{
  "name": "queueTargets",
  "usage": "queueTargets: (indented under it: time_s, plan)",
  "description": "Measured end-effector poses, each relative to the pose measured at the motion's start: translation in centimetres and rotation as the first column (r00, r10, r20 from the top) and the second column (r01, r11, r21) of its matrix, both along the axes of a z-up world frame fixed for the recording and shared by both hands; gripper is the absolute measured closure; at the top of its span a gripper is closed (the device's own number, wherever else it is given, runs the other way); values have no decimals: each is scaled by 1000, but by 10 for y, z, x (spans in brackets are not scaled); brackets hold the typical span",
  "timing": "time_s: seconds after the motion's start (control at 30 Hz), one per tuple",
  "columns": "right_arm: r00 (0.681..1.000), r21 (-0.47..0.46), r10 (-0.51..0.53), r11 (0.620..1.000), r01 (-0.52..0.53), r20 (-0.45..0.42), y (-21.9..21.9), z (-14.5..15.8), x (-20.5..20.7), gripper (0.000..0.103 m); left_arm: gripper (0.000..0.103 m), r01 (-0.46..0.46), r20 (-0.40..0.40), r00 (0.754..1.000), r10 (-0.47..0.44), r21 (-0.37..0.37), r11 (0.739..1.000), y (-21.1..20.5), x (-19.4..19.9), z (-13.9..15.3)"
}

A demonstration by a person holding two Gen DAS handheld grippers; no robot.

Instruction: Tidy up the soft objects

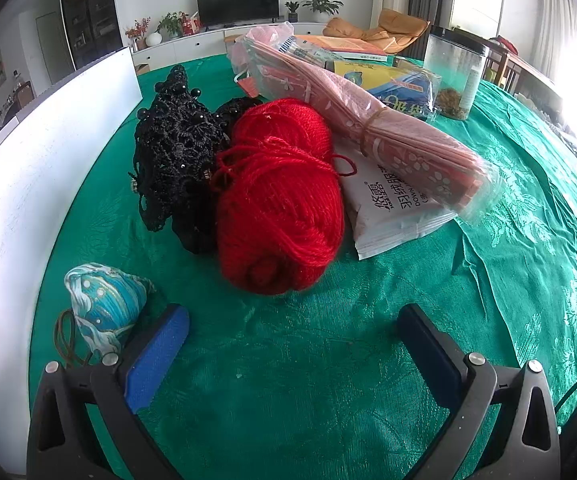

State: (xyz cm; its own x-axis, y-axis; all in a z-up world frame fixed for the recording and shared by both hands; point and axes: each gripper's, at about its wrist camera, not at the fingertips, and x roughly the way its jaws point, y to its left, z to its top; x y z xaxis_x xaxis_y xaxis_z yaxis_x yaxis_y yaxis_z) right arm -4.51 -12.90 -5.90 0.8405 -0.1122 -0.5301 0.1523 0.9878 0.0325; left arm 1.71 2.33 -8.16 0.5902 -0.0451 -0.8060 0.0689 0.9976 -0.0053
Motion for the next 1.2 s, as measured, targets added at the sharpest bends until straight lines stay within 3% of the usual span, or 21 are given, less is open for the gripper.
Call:
queueTargets:
  time_s: [1.2]
  plan:
    - [1000,11,1,1000,-1,-4,-3,0,1,15,0,0,0,1000,0,0,1000,0,0,0]
